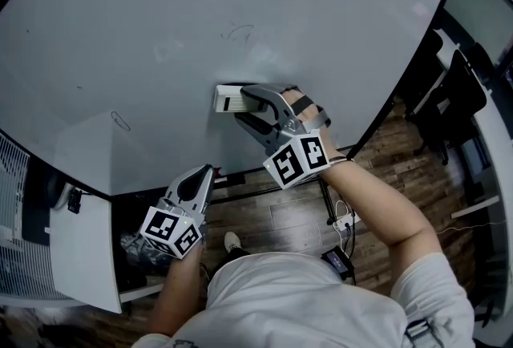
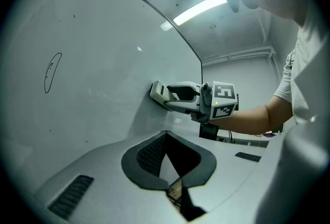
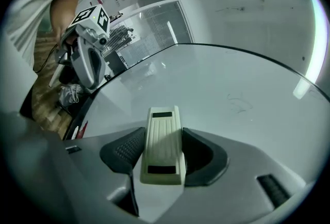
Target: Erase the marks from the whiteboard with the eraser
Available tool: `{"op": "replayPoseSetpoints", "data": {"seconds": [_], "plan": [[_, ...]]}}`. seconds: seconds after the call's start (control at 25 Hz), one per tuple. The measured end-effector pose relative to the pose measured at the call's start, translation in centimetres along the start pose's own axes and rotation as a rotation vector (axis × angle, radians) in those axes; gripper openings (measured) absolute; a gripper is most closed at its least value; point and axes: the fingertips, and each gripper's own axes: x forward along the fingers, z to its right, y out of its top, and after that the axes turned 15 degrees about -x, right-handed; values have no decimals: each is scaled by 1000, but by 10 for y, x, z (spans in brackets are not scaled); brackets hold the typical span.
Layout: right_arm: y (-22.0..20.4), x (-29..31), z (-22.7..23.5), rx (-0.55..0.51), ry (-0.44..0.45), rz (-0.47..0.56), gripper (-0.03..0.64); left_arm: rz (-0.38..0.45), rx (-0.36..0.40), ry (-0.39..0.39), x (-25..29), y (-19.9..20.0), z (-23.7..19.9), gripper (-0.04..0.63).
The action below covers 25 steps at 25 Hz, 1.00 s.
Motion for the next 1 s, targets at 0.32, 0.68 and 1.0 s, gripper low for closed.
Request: {"op": "replayPoseSetpoints", "data": {"seconds": [0.32, 0.68, 1.0], "plan": [[-6, 5, -38, -28, 88, -13, 236, 3, -1, 11, -3, -2, -1, 6], [-4, -18, 49, -106, -53, -13, 236, 10, 5, 5, -3, 2, 3, 6], [-2, -42, 129, -195, -181, -14, 236, 8, 10, -6, 3, 2, 7, 6]]}}
